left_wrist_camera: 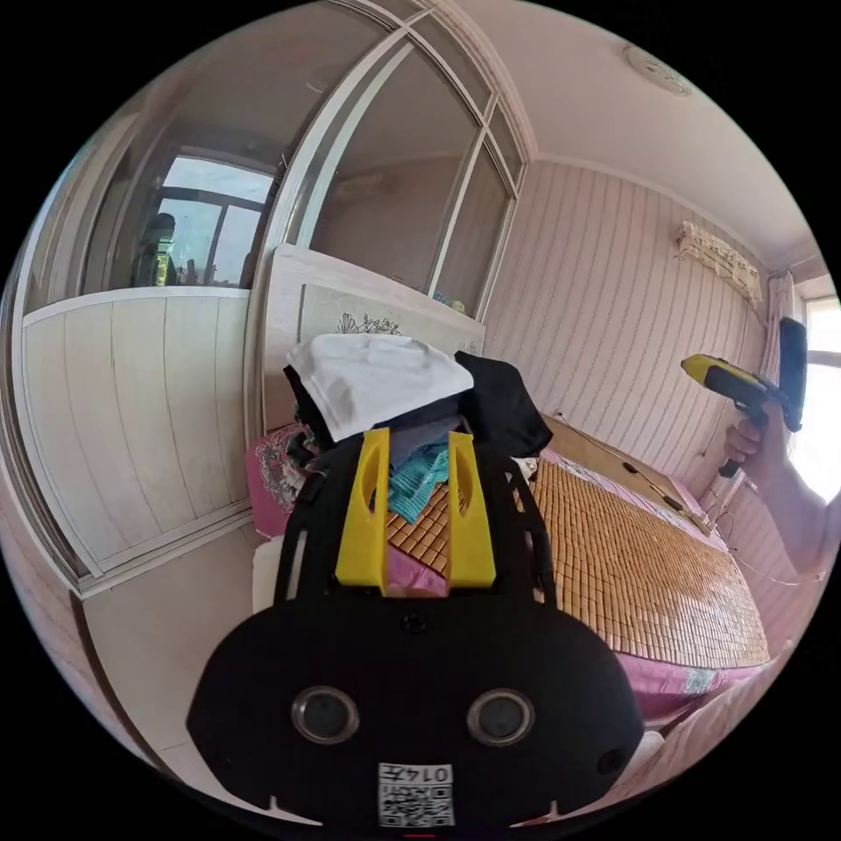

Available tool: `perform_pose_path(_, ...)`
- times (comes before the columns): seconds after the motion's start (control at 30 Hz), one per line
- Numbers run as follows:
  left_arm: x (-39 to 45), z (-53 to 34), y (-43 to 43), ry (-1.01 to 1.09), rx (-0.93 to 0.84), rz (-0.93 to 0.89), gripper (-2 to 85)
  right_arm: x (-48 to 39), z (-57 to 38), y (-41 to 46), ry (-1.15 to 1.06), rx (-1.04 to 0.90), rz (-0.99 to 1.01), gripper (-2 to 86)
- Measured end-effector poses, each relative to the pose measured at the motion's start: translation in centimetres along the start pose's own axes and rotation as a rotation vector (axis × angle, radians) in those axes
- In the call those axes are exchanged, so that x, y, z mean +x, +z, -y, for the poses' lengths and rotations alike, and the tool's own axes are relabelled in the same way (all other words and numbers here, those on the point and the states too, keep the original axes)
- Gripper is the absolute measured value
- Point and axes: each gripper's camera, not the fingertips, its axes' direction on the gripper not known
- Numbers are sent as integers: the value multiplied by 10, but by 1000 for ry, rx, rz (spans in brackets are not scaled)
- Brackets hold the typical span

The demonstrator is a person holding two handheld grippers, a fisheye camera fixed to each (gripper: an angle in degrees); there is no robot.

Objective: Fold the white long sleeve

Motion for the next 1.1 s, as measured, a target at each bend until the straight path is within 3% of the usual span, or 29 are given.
perform_pose_path(0.13, -37, 10, 31, -2, -20, 35, 103, 3, 40, 74, -60, -78, -121, -8)
perform_pose_path(0.27, -77, 22, 67, -29, -31, 29, 127, -2, 67, 139, -215, -127, -16, 5)
perform_pose_path(0.47, -118, 33, 124, -37, -125, 16, 158, -3, 87, 229, -296, -302, 44, 212)
perform_pose_path(0.63, -139, 40, 150, -53, -141, -11, 161, -5, 93, 277, -350, -371, 101, 280)
perform_pose_path(0.73, -147, 43, 160, -43, -140, -25, 160, -3, 96, 291, -338, -352, 69, 247)
perform_pose_path(0.87, -153, 50, 171, -23, -133, -22, 158, 14, 107, 298, -235, -273, -17, 39)
perform_pose_path(1.1, -157, 56, 189, -23, -145, -16, 154, 35, 115, 318, -171, -207, -40, 5)
